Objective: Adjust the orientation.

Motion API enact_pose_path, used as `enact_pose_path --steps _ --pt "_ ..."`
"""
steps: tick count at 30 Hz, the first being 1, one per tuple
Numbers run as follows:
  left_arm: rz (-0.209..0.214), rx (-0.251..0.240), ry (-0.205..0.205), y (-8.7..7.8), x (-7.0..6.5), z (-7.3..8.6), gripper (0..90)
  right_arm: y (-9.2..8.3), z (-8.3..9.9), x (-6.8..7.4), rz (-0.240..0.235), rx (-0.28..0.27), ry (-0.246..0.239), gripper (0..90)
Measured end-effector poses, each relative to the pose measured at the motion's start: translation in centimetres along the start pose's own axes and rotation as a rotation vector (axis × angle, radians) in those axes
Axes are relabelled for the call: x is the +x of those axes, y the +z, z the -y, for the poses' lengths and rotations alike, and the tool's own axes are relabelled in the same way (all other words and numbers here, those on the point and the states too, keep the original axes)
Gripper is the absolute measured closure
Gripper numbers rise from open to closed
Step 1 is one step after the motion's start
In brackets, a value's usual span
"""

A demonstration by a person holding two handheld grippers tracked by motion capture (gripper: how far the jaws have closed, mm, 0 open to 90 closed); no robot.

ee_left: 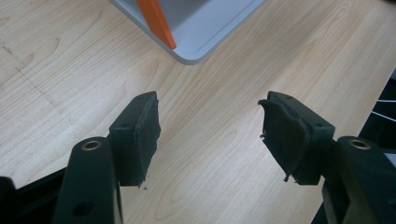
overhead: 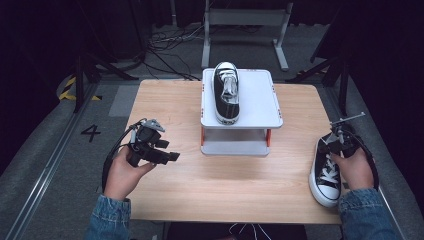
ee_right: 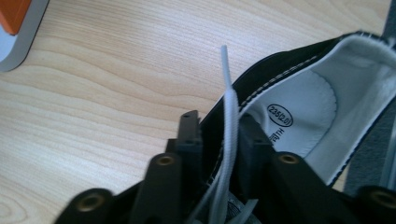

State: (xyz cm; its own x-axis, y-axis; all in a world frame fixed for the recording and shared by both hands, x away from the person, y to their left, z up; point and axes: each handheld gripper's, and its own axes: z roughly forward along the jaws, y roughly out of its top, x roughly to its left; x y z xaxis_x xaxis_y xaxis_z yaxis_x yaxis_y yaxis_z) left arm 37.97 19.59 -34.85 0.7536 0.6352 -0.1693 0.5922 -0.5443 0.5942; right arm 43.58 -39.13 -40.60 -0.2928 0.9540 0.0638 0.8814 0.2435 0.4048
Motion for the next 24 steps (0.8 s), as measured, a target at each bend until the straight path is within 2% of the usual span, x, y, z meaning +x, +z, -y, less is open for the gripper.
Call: enact_pose_path --steps 2,4,5,7,8,9,10,11,14,15,16,17,18,20,21,23,24 --pt "-0.002 0.006 0.007 0.1 0.0 -0.1 37.1 -0.7 0.1 0.6 -0.024 -0.029 -0.047 80.8" --pt "0.005 0.008 0.006 0.3 0.0 -0.3 37.1 -1.3 0.1 1.5 -0.045 -0.049 -0.116 82.0" --pt "0.009 0.013 0.009 0.4 0.1 -0.4 37.1 -1.7 0.1 2.3 -0.061 -0.057 -0.16 82.9" --pt "0.015 0.015 0.016 0.6 0.0 -0.7 37.1 -2.5 0.1 4.0 -0.116 -0.064 -0.218 85.1" --pt "0.016 0.012 0.02 0.7 0.0 -0.7 37.1 -2.9 0.1 5.4 -0.138 -0.056 -0.273 85.7" --pt "0.018 0.017 0.026 0.9 0.0 -0.9 37.1 -3.2 0.2 7.3 -0.18 -0.036 -0.347 86.4" --pt "0.018 0.017 0.026 0.9 0.0 -0.9 37.1 -3.2 0.2 7.3 -0.18 -0.036 -0.347 86.4" --pt "0.02 0.019 0.029 0.9 -0.1 -1.0 37.1 -3.2 0.3 8.1 -0.201 -0.022 -0.38 86.5" --pt "0.027 0.018 0.035 1.1 0.1 -1.2 37.1 -2.7 1.1 11.5 -0.298 0.062 -0.557 87.1" --pt "0.027 0.017 0.034 1.1 0.1 -1.2 37.1 -1.9 1.5 12.7 -0.377 0.125 -0.601 86.3" --pt "0.028 0.015 0.033 1.1 0.1 -1.3 37.1 -1.9 1.5 12.7 -0.377 0.125 -0.601 86.3" --pt "0.031 0.017 0.04 1.2 0.2 -1.4 37.1 -1.2 1.9 13.6 -0.411 0.159 -0.636 79.8" --pt "0.03 0.018 0.042 1.3 0.2 -1.5 37.0 -1.3 1.9 13.7 -0.408 0.142 -0.633 74.1" --pt "0.035 0.015 0.044 1.3 0.1 -1.7 36.9 -2.2 1.8 13.3 -0.405 0.089 -0.591 67.8" --pt "0.035 0.015 0.044 1.3 0.1 -1.7 36.9 -2.2 1.8 13.3 -0.405 0.089 -0.591 67.8" --pt "0.036 0.014 0.045 1.4 0.2 -1.8 36.9 -4.0 2.1 12.2 -0.389 0.015 -0.546 63.6" --pt "0.038 0.016 0.046 1.5 0.2 -1.9 36.9 -4.5 2.2 11.8 -0.377 0.0 -0.526 63.3"
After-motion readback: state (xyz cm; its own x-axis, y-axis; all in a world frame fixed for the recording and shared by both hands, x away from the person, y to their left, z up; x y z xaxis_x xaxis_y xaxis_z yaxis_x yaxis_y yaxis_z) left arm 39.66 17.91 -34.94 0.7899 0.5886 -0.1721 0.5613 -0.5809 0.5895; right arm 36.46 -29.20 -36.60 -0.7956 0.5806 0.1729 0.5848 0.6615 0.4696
